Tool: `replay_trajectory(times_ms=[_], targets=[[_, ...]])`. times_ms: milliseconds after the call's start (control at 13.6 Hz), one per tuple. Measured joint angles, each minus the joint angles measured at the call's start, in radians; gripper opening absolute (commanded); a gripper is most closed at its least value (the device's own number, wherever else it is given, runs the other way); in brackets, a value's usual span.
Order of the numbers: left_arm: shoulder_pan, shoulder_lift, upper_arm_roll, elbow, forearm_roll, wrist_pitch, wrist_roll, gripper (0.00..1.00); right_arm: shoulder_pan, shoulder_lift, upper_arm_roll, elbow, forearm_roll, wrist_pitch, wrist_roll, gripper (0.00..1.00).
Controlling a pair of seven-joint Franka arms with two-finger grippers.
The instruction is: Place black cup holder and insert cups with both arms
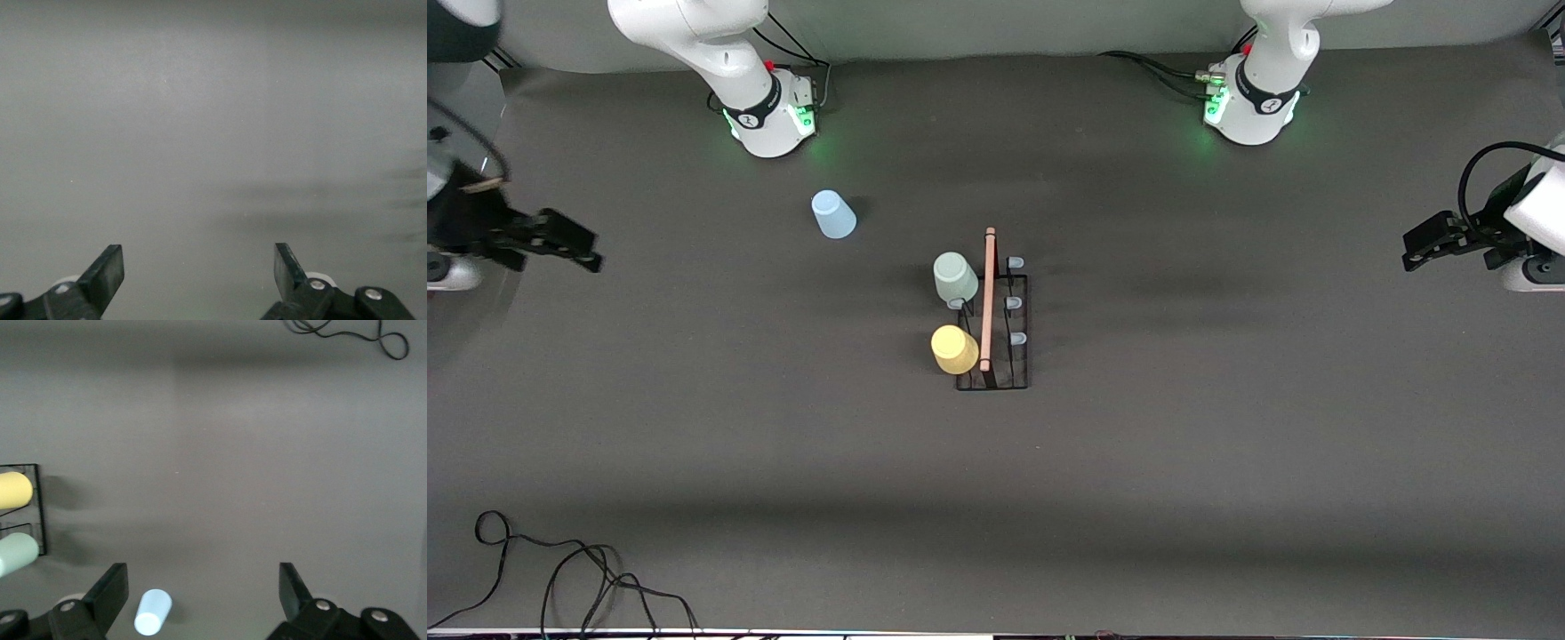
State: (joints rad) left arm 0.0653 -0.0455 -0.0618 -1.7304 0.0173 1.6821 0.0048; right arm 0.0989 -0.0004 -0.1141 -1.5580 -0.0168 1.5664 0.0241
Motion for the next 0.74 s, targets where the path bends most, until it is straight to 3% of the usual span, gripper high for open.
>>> replay_trajectory(times_ms=[221,735], targets=[[0.0,0.0,0.0,0.0,0.0,0.0,0.0,1.0,-0.063,0.001,0.01,0.0,0.004,0.002,-0.064,1.0],[0.0,0.0,0.0,0.0,0.0,0.0,0.0,1.0,-0.061,0.003,0.031,-0.003,0.005,0.002,-0.067,1.0]])
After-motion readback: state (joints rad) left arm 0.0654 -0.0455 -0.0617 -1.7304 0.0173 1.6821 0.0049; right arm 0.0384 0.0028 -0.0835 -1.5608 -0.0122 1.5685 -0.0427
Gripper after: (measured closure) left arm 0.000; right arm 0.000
